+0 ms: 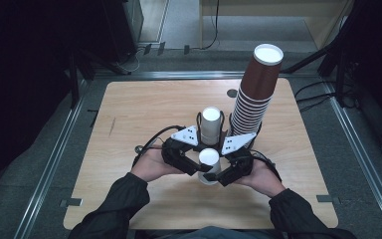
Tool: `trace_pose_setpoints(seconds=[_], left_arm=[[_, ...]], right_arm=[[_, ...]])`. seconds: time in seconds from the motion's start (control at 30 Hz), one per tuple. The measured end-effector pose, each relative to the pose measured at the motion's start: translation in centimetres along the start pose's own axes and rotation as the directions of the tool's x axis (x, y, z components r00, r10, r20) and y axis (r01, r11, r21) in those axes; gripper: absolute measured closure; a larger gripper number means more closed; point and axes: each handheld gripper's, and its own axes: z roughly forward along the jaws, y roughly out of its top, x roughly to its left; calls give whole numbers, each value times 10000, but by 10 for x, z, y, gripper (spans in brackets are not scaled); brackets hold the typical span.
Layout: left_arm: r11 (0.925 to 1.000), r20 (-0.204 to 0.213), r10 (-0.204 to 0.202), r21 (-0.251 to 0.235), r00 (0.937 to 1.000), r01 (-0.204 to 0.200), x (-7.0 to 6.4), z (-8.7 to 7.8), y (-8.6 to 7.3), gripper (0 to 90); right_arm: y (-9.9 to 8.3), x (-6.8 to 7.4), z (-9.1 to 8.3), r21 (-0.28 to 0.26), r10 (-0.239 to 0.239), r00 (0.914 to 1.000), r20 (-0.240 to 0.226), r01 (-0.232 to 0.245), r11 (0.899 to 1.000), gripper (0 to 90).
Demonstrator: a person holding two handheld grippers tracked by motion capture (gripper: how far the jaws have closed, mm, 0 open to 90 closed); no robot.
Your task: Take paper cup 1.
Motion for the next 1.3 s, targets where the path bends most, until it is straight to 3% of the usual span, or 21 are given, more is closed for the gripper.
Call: trace_pose_setpoints(seconds=[0.2,0.27,0.43,0.47,0.63,0.8,0.97,1.3], left_arm=[[10000,37,-65,5,10000,65,0,1,-1,351],[9994,139,-353,-24,9993,353,2,1,-2,352],[9984,160,-516,-242,9985,520,4,-1,-3,329],[9978,117,-573,-321,9983,576,4,-2,-3,253],[9961,-105,-749,-483,9971,743,5,-6,-4,157],[9921,95,-1049,-676,9944,1053,8,-10,-13,128],[9903,-73,-1225,-673,9924,1217,8,-10,-26,109],[9865,163,-1572,-442,9874,1577,7,7,-40,110]], right_arm=[[0,0,1,114,-45,10000,-39,45,9999,260],[0,0,1,154,-112,9999,-1,112,9998,278],[0,-1,0,105,-127,9999,63,126,9999,287],[-1,-2,-1,138,-23,10000,67,22,9999,288],[-2,-4,-4,67,25,9998,188,-26,10000,290],[-4,-8,-14,-229,240,9993,290,-233,9995,294],[-4,-11,-25,-921,366,9986,370,-331,9952,294],[-3,-11,-27,-1694,508,9987,-42,-508,9842,295]])
